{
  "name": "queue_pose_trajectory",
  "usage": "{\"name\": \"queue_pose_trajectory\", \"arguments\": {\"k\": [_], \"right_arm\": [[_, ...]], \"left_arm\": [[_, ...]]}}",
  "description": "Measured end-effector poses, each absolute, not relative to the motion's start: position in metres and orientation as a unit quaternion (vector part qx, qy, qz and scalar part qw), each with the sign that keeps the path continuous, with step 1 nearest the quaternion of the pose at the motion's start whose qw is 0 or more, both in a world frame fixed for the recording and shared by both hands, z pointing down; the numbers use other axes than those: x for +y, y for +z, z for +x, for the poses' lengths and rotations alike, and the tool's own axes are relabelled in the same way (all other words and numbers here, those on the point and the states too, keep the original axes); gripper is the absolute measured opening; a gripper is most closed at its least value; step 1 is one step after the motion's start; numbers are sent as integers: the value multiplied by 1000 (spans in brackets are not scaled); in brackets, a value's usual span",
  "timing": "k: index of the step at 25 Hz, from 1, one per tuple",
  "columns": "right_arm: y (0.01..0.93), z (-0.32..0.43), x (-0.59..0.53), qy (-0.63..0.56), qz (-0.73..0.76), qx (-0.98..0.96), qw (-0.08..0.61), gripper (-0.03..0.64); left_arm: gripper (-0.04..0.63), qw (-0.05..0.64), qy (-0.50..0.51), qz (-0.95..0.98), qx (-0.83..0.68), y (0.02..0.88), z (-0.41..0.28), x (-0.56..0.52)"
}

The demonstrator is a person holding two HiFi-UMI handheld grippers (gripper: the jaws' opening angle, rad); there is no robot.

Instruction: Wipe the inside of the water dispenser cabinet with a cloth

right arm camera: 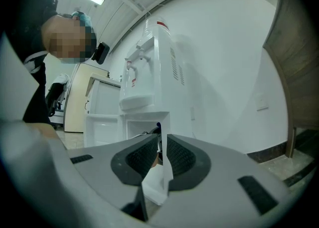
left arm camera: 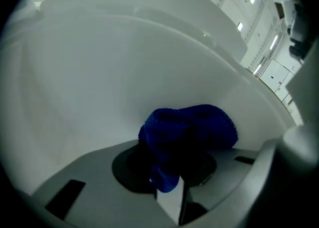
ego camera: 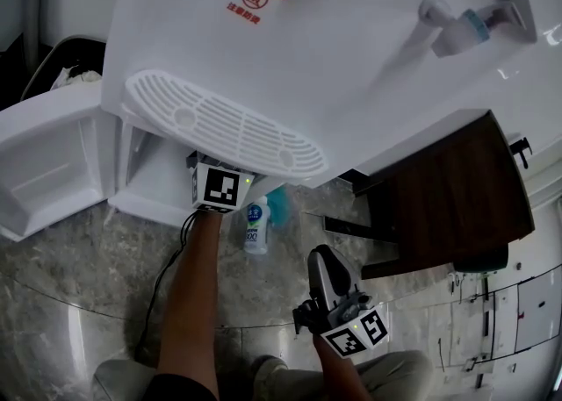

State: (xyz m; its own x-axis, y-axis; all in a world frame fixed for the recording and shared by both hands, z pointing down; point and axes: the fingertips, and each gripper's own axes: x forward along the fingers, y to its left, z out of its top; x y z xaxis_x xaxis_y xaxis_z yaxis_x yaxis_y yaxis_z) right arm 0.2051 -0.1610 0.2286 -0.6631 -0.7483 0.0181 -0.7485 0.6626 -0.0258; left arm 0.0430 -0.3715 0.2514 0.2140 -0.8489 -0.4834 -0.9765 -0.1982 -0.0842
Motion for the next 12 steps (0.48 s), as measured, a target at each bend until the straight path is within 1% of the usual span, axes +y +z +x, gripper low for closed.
{"name": "queue_pose_trajectory", "arguments": {"k": [6,10,12], "right_arm": [[238,204,-157,17,406,-914,13,51],[237,200,-155,20,406,-914,5,51],[235,195,-155,19,404,-914,0,51]], "left_arm": [[94,181,142,-766,600,254,44,-396],[94,197,106,-760,610,251,42,-390],[92,205,107,-757,612,250,41,-376]]}}
